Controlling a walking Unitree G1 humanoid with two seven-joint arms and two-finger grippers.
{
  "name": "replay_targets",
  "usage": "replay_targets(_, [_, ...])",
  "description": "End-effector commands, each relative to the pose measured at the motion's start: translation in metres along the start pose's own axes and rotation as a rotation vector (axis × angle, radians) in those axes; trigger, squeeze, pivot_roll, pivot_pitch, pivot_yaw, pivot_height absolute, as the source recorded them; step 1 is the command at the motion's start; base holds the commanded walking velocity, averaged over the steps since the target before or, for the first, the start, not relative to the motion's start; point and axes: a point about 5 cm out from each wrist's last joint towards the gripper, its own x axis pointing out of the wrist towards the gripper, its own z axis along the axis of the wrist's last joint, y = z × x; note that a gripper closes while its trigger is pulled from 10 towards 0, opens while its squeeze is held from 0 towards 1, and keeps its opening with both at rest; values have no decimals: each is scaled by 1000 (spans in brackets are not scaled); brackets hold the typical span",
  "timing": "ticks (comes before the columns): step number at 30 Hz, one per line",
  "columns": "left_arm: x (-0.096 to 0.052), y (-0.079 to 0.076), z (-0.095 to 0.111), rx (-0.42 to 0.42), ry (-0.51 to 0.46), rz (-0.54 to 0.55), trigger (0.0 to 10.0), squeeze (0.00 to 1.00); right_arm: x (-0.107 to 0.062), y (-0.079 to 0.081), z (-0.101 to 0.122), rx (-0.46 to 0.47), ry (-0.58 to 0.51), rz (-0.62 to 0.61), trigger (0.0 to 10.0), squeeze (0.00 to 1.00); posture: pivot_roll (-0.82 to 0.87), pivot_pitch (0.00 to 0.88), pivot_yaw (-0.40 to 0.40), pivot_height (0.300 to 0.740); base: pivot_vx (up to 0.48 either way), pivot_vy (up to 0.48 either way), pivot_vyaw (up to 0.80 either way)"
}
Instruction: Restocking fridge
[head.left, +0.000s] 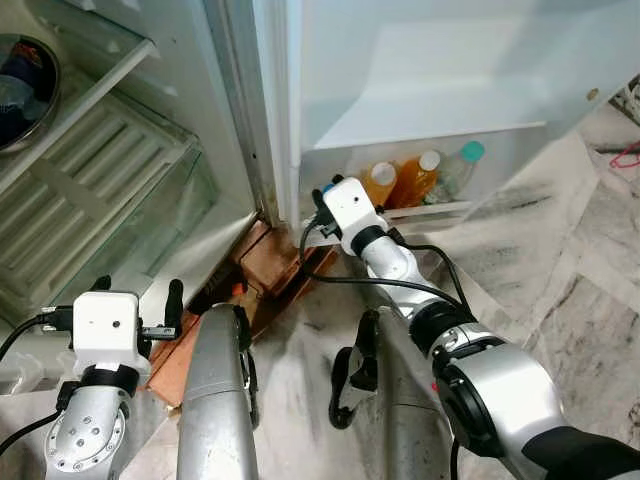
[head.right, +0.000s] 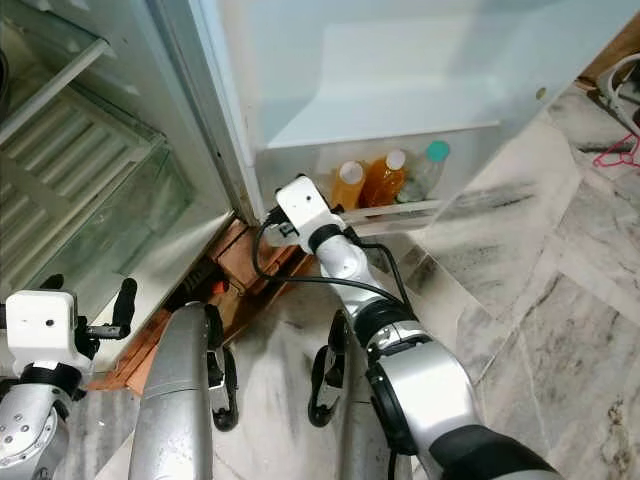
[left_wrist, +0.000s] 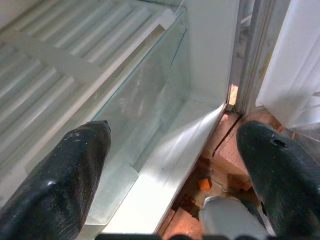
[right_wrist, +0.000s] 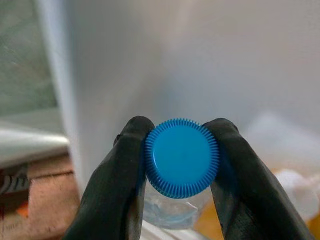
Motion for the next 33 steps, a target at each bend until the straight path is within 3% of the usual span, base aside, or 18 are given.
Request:
replay_targets(1, [-2,-2,-4,2,26,1,10000,0,-10,-2,-23,17,120,-20,10000,1000,255,391,-57,591,0,0,0])
replay_targets(12, [7,-3,-6,-2,22,4,10000,0,2,-9,0,2,31,-17,10000,1000,240,360,-63,591,0,0,0])
replay_targets(24, [36,-6,-1,-8,-38,3,10000,0,11,-17,23,13,-61,67,10000,1000,183,265,-72,591,0,0,0])
replay_targets(29, [52,-6,3,-12,-72,7,10000,0,6,-16,20,49,-78,126,10000,1000,152,207,-72,591,0,0,0])
replay_targets(33, [61,-7,2,-14,-85,1,10000,0,-3,-16,5,147,-47,133,10000,1000,126,147,-70,591,0,0,0])
